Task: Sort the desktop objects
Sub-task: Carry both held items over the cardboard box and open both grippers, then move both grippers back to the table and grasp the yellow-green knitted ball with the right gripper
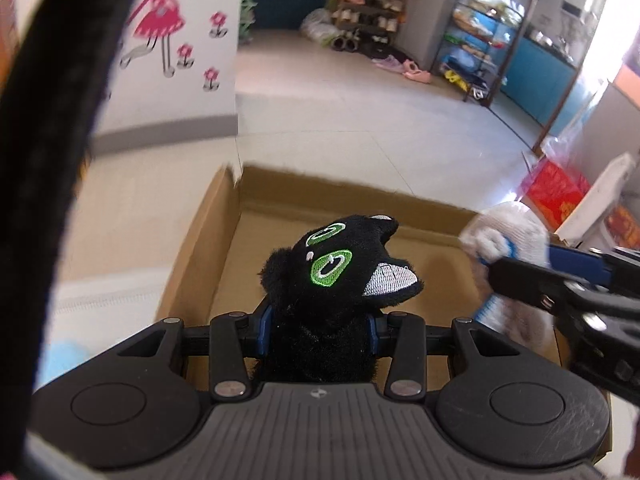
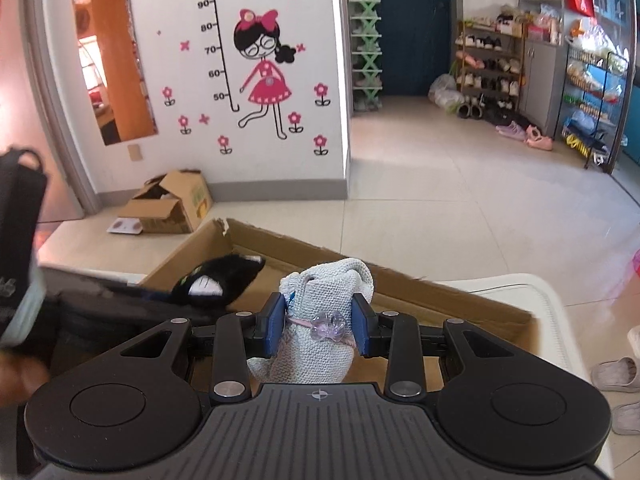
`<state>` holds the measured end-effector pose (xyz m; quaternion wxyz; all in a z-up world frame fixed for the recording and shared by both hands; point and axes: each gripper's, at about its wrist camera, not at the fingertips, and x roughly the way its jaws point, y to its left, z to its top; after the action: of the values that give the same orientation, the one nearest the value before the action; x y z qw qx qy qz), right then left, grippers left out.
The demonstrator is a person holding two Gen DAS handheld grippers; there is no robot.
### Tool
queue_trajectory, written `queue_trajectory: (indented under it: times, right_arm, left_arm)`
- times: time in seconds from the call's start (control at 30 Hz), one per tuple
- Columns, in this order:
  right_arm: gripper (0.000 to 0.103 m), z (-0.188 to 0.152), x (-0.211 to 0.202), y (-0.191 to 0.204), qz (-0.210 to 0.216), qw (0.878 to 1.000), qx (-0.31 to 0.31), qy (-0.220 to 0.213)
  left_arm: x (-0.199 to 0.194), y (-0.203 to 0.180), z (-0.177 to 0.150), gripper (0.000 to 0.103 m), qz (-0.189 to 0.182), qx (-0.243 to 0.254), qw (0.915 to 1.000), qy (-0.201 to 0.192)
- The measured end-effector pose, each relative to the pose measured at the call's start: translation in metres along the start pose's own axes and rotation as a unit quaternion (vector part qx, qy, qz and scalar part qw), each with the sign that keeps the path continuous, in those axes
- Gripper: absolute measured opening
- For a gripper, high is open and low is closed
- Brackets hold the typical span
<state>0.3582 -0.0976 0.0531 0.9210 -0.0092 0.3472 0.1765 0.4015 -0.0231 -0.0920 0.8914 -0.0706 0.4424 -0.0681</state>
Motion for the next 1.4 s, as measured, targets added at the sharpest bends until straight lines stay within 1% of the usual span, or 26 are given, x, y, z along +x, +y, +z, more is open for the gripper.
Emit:
queue_trajectory:
  times: [0.13,0.27,0.47,0.57,0.63,0.67,0.83,0.93,0.97,1.0,1.03,1.07,1.1,1.13,1.17,1.2,1.23,1.3,1.33,1.4]
  right_arm:
    - [0.042,-0.001,0.018,0.009,0.004,1.000,-0.004,0.011]
    - [0.042,0.002,0.028,0.023,0.006,1.000,-0.022,0.014]
    - [0.042,0.006,0.043,0.032,0.002,0.999,-0.041,0.020]
    - [0.042,0.003,0.045,0.035,0.008,0.999,-0.039,0.026]
    - [0.042,0.001,0.045,0.039,0.007,0.999,-0.046,0.025]
    - [0.042,0.001,0.043,0.040,0.010,0.998,-0.048,0.026]
    - [0.044,0.008,0.043,0.047,0.004,0.998,-0.054,0.018]
    - [0.050,0.012,0.037,0.047,-0.002,0.999,-0.051,0.004]
    - [0.057,0.014,0.034,0.046,-0.003,0.999,-0.048,-0.003]
    - [0.059,0.016,0.030,0.044,-0.002,0.999,-0.044,-0.008]
    - [0.059,0.018,0.026,0.041,-0.002,0.999,-0.041,-0.012]
    - [0.059,0.019,0.021,0.039,-0.002,0.999,-0.036,-0.016]
    - [0.059,0.019,0.014,0.035,0.000,0.999,-0.027,-0.019]
    - [0.059,0.019,0.005,0.031,0.005,0.999,-0.020,-0.025]
    - [0.059,0.020,-0.002,0.029,0.009,0.999,-0.015,-0.030]
    - [0.060,0.019,-0.012,0.027,0.013,0.999,-0.010,-0.038]
    - [0.061,0.019,-0.022,0.025,0.016,0.999,-0.003,-0.046]
    - [0.064,0.014,-0.046,0.019,0.022,0.998,0.015,-0.060]
    - [0.065,0.011,-0.058,0.017,0.029,0.997,0.025,-0.064]
    - [0.070,0.000,-0.088,0.015,0.044,0.995,0.044,-0.077]
  left_arm:
    - [-0.013,0.009,-0.017,0.038,0.009,-0.028,0.9995,0.010]
    - [-0.032,0.009,-0.027,0.038,0.022,-0.026,0.9994,0.008]
    - [-0.048,0.021,-0.042,0.039,0.031,-0.047,0.9984,0.007]
    - [-0.050,0.018,-0.047,0.039,0.036,-0.036,0.9987,0.008]
    - [-0.049,0.016,-0.045,0.039,0.038,-0.021,0.9990,0.010]
    - [-0.048,0.016,-0.041,0.039,0.039,-0.022,0.9990,0.005]
    - [-0.038,0.024,-0.020,0.039,0.033,-0.046,0.9983,-0.012]
    - [-0.030,0.027,-0.009,0.039,0.027,-0.061,0.9974,-0.028]
    - [-0.028,0.026,-0.010,0.041,0.023,-0.065,0.9971,-0.033]
    - [-0.026,0.026,-0.009,0.043,0.023,-0.067,0.9968,-0.038]
    - [-0.021,0.022,-0.005,0.047,0.026,-0.070,0.9963,-0.043]
    - [-0.020,0.022,-0.004,0.057,0.024,-0.074,0.9960,-0.044]
    - [-0.021,0.021,-0.004,0.065,0.019,-0.078,0.9959,-0.043]
    - [-0.023,0.020,-0.004,0.083,0.012,-0.078,0.9958,-0.046]
    - [-0.027,0.018,-0.005,0.097,0.013,-0.077,0.9955,-0.054]
    - [-0.033,0.017,-0.006,0.100,0.022,-0.077,0.9950,-0.060]
    - [-0.036,0.015,-0.006,0.101,0.030,-0.078,0.9945,-0.062]
    - [-0.049,0.015,-0.009,0.101,0.033,-0.087,0.9941,-0.056]
    - [-0.058,0.015,-0.012,0.101,0.029,-0.093,0.9938,-0.054]
    - [-0.079,0.015,-0.020,0.101,0.011,-0.097,0.9939,-0.052]
